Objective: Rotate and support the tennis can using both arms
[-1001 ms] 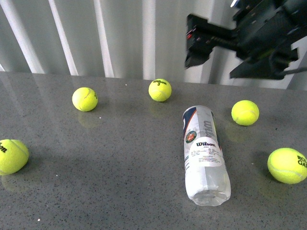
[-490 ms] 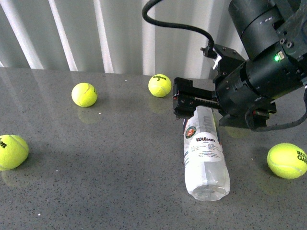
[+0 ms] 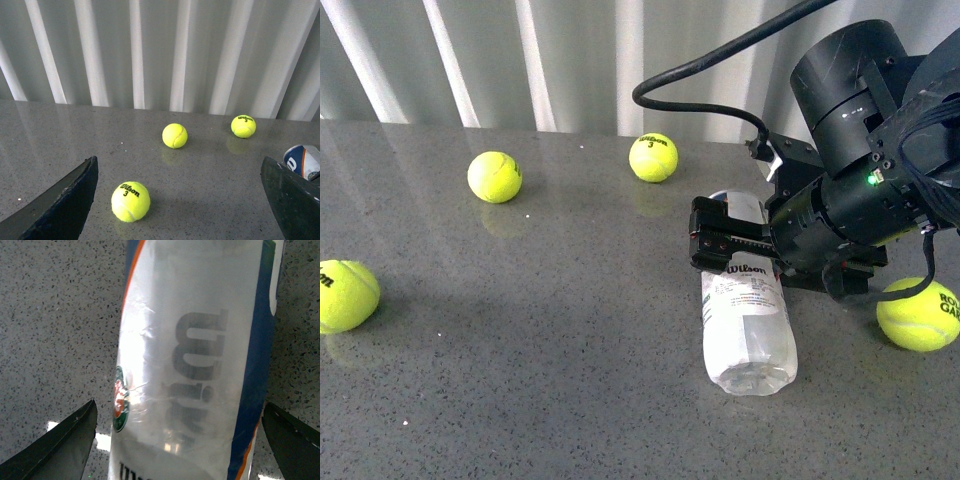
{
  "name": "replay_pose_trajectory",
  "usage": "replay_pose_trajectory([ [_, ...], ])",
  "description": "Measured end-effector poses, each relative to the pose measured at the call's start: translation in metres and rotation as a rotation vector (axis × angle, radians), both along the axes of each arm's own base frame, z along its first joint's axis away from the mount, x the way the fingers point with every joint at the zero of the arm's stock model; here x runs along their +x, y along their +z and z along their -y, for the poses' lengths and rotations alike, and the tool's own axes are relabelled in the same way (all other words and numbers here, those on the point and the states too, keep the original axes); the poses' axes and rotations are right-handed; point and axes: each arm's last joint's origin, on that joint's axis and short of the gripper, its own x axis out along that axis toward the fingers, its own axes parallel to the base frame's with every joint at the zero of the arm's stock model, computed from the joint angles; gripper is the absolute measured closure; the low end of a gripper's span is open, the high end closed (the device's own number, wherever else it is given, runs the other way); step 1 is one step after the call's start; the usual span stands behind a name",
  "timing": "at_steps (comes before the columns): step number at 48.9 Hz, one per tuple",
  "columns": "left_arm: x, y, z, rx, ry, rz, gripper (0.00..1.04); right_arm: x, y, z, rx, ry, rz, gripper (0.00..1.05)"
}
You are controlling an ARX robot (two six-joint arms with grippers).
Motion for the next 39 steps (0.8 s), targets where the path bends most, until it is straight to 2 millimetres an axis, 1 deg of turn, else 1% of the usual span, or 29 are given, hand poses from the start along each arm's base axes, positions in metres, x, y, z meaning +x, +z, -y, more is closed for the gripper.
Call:
replay_pose_trajectory([
  [8, 0.000, 0.000, 0.000, 0.000, 0.000, 0.000, 0.07, 0.004, -0.011, 0.000, -0.006, -0.006, 0.024, 0.07],
  [10, 0.000, 0.000, 0.000, 0.000, 0.000, 0.000, 0.07, 0.004, -0.013, 0.000, -0.009, -0.008, 0.026, 0.09],
  [14, 0.000, 0.000, 0.000, 0.000, 0.000, 0.000, 0.07, 0.005, -0.015, -0.001, -0.016, -0.008, 0.030, 0.23],
  [15, 0.000, 0.000, 0.000, 0.000, 0.000, 0.000, 0.07, 0.005, -0.015, -0.001, -0.018, -0.007, 0.031, 0.28],
  [19, 0.000, 0.000, 0.000, 0.000, 0.000, 0.000, 0.07, 0.005, -0.015, -0.002, -0.022, -0.006, 0.037, 0.40],
  [20, 0.000, 0.000, 0.000, 0.000, 0.000, 0.000, 0.07, 0.005, -0.015, -0.002, -0.022, -0.005, 0.038, 0.44],
  [23, 0.000, 0.000, 0.000, 0.000, 0.000, 0.000, 0.07, 0.005, -0.015, -0.003, -0.028, -0.004, 0.046, 0.51],
  [25, 0.000, 0.000, 0.000, 0.000, 0.000, 0.000, 0.07, 0.005, -0.015, -0.003, -0.030, -0.003, 0.048, 0.57],
  [31, 0.000, 0.000, 0.000, 0.000, 0.000, 0.000, 0.07, 0.006, -0.011, -0.003, -0.033, 0.005, 0.067, 0.71],
  [39, 0.000, 0.000, 0.000, 0.000, 0.000, 0.000, 0.07, 0.004, -0.009, -0.003, -0.036, 0.009, 0.075, 0.81],
])
